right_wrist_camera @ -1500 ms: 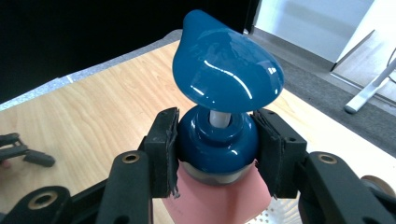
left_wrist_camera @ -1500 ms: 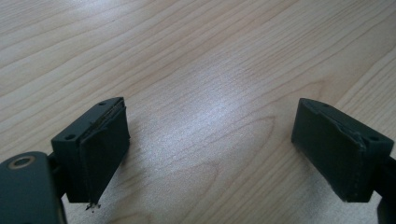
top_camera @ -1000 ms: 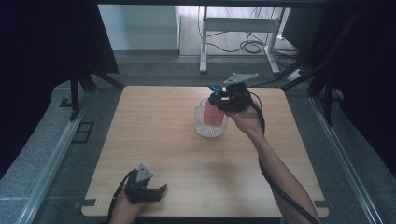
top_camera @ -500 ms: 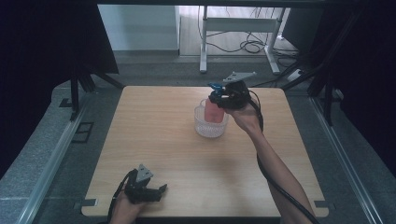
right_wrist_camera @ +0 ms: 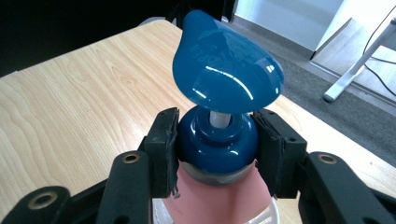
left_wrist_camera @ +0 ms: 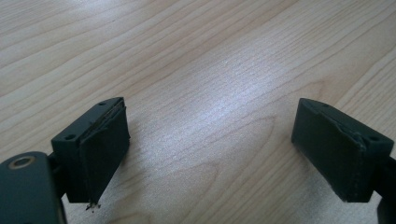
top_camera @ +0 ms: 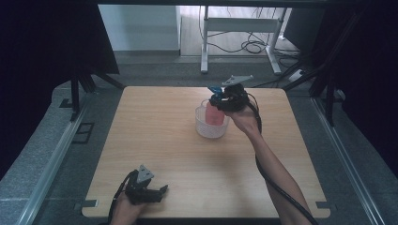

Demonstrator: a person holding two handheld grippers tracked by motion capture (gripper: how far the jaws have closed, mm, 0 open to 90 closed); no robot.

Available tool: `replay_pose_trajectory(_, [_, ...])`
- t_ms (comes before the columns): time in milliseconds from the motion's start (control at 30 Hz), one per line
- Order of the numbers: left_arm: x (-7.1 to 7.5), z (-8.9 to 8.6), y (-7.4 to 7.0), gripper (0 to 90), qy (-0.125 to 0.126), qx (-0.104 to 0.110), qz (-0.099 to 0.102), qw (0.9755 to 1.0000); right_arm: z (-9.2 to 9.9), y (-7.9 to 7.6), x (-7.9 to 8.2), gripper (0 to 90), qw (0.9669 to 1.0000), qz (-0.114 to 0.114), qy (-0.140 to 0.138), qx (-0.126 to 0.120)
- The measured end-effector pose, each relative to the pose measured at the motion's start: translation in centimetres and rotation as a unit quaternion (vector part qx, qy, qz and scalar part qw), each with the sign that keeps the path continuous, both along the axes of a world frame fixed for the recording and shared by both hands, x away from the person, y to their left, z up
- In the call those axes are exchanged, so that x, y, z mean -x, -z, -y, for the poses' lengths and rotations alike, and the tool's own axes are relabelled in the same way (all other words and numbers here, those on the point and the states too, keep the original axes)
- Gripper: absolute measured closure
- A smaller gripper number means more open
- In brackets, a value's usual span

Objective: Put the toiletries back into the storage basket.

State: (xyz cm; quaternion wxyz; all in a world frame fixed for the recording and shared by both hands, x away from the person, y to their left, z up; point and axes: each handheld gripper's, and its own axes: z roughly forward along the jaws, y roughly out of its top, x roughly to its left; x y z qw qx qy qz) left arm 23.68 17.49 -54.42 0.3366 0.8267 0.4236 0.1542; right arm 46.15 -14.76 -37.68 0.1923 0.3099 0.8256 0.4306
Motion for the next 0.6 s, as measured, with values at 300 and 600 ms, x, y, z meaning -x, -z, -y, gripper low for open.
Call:
replay_pose_trajectory(300, [0.0, 0.0, 0.0, 10.9, 0.0, 0.0, 0.0, 1.0, -0.2, 1.5, -0.4, 52.9, 1.0, -0.008, -0.001, 0.006])
replay_pose_trajectory(600, [0.0, 0.0, 0.0, 10.9, 0.0, 0.0, 0.0, 1.0, -0.5, 3.0, -0.5, 52.9, 0.9998, -0.013, -0.006, 0.011])
